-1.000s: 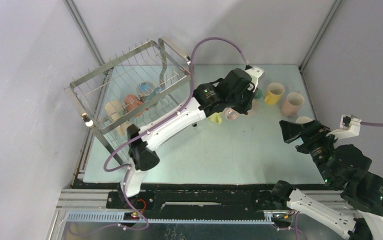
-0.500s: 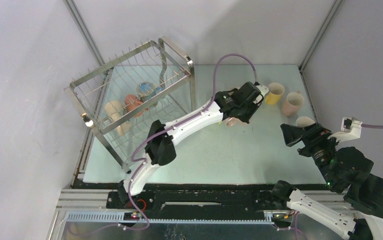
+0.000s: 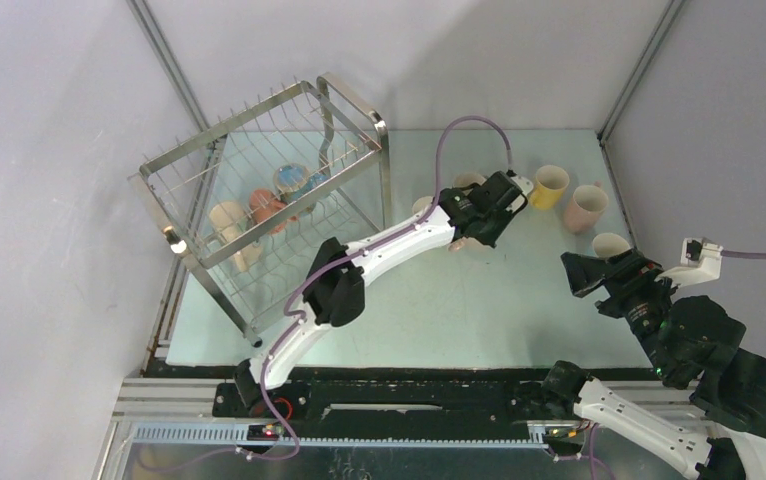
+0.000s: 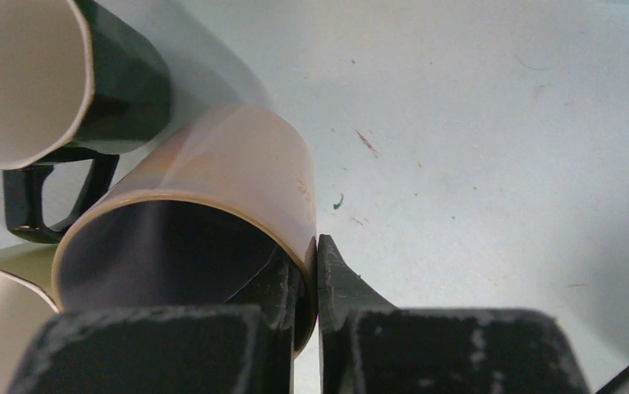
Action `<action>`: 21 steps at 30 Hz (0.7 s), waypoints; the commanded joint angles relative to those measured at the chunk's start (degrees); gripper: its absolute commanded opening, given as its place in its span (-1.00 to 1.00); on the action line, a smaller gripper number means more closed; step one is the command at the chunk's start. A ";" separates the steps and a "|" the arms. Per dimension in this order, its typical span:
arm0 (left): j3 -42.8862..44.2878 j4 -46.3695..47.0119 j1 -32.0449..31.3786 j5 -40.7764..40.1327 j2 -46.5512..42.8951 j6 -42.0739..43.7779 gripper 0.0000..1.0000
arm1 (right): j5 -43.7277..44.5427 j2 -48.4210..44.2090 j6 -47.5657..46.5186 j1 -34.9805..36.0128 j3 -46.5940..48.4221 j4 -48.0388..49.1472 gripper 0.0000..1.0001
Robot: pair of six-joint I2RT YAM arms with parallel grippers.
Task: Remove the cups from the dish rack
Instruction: Place the cup at the center of the board.
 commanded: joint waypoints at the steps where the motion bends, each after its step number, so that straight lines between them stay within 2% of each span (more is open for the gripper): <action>1: 6.62 4.83 1.15 -3.86 -0.97 1.54 -1.00 | 0.06 -0.21 1.03 -0.14 -0.35 0.68 0.99; 11: 6.82 3.71 1.82 -3.31 1.37 1.52 -0.95 | -0.71 0.66 0.96 -0.09 -0.76 1.49 0.99; 17: 6.90 3.66 1.97 -2.85 1.88 1.11 -0.55 | -0.92 0.66 1.09 -0.14 -0.73 1.47 0.99; 21: 7.08 3.90 1.97 -2.79 1.50 1.04 -0.39 | -1.29 0.80 1.07 -0.14 -0.79 1.39 0.99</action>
